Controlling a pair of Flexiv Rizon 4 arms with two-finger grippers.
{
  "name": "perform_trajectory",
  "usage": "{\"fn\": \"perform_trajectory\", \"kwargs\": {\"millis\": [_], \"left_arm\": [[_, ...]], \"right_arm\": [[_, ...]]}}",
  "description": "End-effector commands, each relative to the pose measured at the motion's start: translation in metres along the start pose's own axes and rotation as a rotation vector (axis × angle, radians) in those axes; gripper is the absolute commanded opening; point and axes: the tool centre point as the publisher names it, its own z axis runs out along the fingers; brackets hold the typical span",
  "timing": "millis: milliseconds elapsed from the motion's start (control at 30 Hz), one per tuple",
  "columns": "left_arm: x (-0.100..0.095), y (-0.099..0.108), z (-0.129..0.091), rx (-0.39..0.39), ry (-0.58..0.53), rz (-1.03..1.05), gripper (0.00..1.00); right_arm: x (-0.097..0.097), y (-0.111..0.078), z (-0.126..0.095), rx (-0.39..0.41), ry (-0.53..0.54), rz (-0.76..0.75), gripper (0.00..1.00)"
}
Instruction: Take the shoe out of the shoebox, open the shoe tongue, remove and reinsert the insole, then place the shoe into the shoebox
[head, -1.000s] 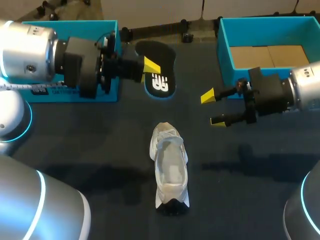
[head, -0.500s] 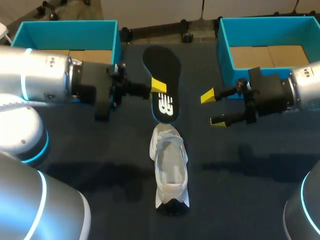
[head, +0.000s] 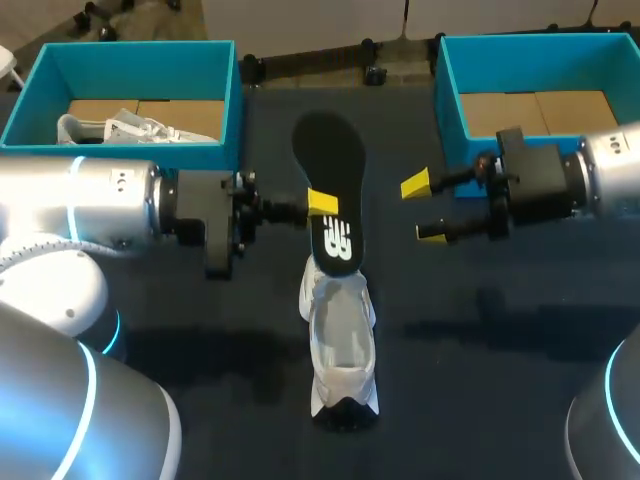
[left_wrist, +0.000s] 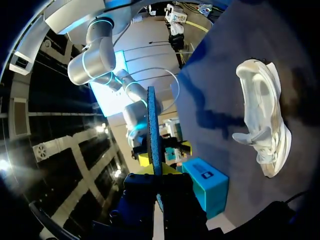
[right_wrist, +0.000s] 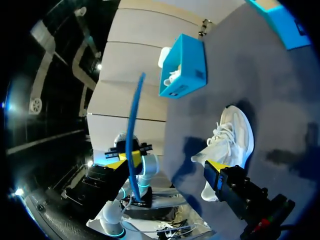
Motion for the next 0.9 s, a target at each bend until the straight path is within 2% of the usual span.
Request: {"fn": "perform_trajectory", "kwargs": {"millis": [33,467,733,900], "left_arm": [[0.008,-0.011,-0.003,-0.017,0.007,-0.004,0.00],[0.009,-0.011,-0.003,-0.017,0.006,-0.011,0.00],[0.018,-0.013,0.011,-0.028,-0.028,0.016,0.00],[0.022,-0.012,0.018,-0.030,0.006,0.063,0.00]], "right_arm": [[0.004,0.007,0.003,-0.012,-0.004,-0.028,1.00],[0.004,0.007,0.002,-0.013,-0.001,-0.030,1.00],[0.012,0.030,0.022,0.001,-0.004,-0.062,1.00],[0.014,0.037,0.031,0.001,0.014,-0.086,1.00]]}}
